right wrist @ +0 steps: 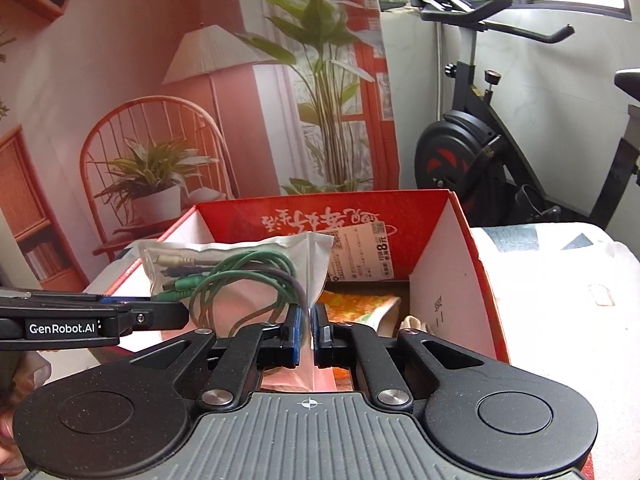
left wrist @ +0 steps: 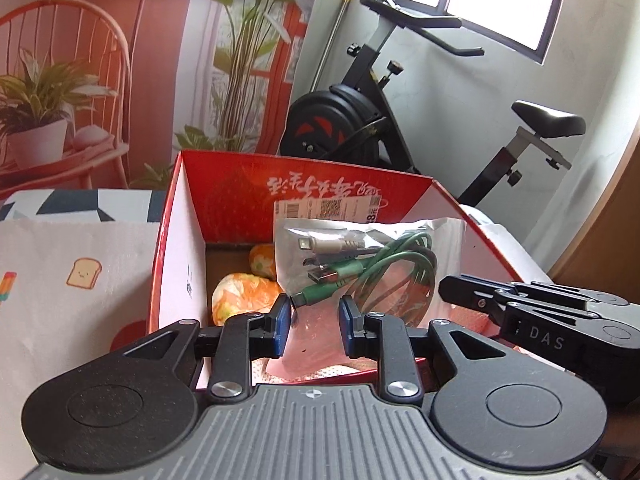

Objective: Organize soft objects
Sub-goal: 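Carry the cable bag into the red box and open the right gripper, then move the right gripper back to the black strap mask by the towel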

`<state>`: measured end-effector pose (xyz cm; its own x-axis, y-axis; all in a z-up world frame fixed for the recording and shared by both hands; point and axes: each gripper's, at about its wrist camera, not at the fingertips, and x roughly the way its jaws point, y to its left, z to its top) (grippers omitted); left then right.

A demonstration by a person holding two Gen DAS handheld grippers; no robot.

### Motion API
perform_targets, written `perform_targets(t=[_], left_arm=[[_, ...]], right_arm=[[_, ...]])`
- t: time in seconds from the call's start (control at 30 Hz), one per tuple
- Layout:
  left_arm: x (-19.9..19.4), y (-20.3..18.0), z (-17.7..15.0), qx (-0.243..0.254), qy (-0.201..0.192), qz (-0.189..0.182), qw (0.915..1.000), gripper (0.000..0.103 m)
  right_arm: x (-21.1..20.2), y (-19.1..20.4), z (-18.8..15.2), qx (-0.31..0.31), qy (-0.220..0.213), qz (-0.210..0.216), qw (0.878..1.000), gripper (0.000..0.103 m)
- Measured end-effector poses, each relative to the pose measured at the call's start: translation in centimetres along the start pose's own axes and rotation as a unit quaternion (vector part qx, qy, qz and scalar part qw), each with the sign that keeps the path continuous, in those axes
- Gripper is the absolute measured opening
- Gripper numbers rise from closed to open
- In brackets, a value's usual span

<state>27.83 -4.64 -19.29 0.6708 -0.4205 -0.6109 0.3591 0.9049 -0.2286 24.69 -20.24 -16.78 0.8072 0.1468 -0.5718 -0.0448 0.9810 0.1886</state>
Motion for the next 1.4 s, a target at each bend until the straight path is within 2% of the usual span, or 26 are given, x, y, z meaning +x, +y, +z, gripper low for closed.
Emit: perform_targets(t=[0.07,0.1,0.17,0.23,0.4,0.57,0.83,0.93,1.13,1.4], left_arm=[[0.2,0.2,0.1,-0.003,0.002,0.004,1.0000,0.030],[0.3,0.3,0.2,-0.003,0.003,0.007,1.0000,0.033],[0.2,0.3,0.4,-0.003,-0.001,0.014,0.9999,0.050],[-0.4,0.2,0.5,0.002,-0.011,0.018,0.9998,0.054],[-2.2,0.2,0.3,0.007,-0.019,0.019,0.9996,0.054],[-4.6,0.3,-0.2,0.004,-0.027,0.024,0.9993,0.059],[-9.1,0.3,-2.5,-0.001,-0.035,0.042,0.9985,0.059],[-10.3,0.1,-4.0,0.002,-0.027,0.055,0.9981,0.059],[-11.3,-0.1,-8.0,-0.020,-0.002,0.050,0.9985,0.059],[-10.6,-0.2,-13.0,-0.050,0.050,0.031,0.9970,0.058]], right_arm=[[0.2,-0.1,-0.4,0.000,0.001,-0.003,1.000,0.013],[0.3,-0.2,-0.4,0.000,0.003,-0.007,1.000,0.016],[0.2,-0.1,-0.7,-0.002,0.000,-0.013,1.000,0.017],[-0.1,0.1,-0.8,-0.007,-0.006,-0.020,1.000,0.018],[-1.3,0.6,-1.0,-0.021,-0.016,-0.025,0.999,0.020],[-2.9,1.1,-1.4,-0.021,-0.023,-0.025,0.999,0.023],[-6.9,1.8,-3.3,-0.013,-0.039,-0.020,0.999,0.025],[-8.2,2.1,-4.5,-0.009,-0.043,-0.018,0.999,0.026],[-9.5,2.5,-7.9,-0.001,-0.024,-0.019,1.000,0.026],[-10.3,2.9,-13.5,0.005,0.030,-0.022,0.999,0.027]])
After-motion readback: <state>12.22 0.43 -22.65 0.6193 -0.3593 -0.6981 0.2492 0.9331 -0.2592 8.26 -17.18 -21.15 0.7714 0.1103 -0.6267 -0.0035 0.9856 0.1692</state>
